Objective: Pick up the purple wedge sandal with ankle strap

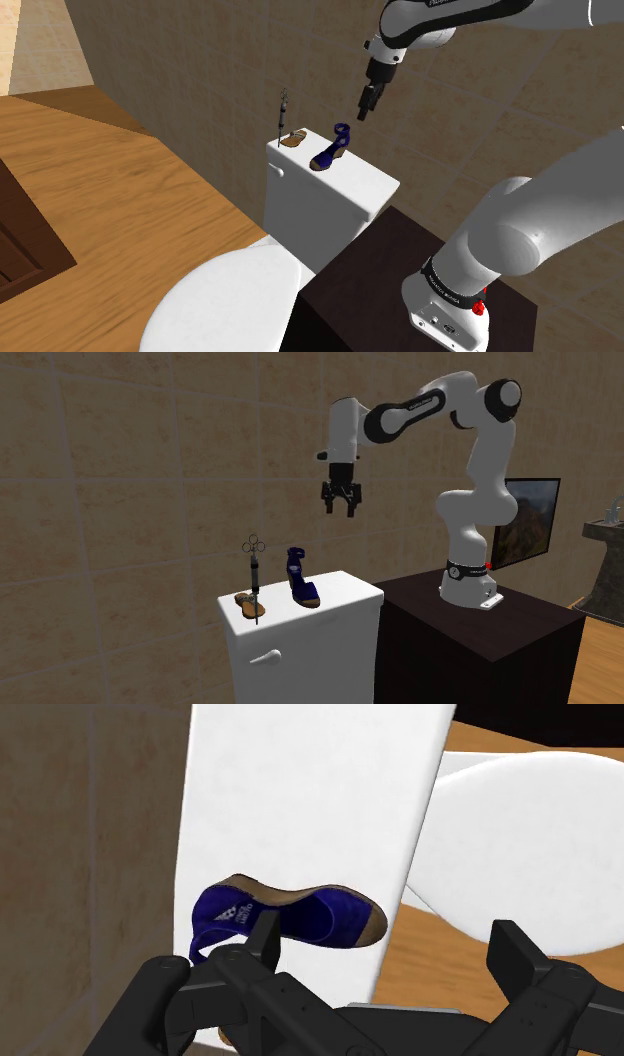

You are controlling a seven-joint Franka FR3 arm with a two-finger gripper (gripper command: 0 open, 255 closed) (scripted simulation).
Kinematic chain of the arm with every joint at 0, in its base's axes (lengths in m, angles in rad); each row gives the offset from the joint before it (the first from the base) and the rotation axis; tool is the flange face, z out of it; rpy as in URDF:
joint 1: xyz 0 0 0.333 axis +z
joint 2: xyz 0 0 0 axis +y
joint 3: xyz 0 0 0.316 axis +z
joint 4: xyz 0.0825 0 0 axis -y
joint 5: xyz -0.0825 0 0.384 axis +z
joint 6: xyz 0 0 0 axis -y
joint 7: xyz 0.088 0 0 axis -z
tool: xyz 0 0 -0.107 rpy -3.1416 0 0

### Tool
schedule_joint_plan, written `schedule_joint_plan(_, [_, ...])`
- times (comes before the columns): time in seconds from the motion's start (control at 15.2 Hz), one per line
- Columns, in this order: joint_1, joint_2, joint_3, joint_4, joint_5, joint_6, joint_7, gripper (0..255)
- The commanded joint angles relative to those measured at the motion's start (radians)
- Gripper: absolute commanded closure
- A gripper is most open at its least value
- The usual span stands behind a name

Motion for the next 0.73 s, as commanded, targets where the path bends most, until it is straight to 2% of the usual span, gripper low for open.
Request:
schedule_joint_plan(0.0, [0.001,0.073,-0.023,0.039,0.000,0.039,-0.054,0])
schedule_joint_plan(0.66, [-0.027,0.456,-0.085,0.286,0.075,0.188,-0.318,0])
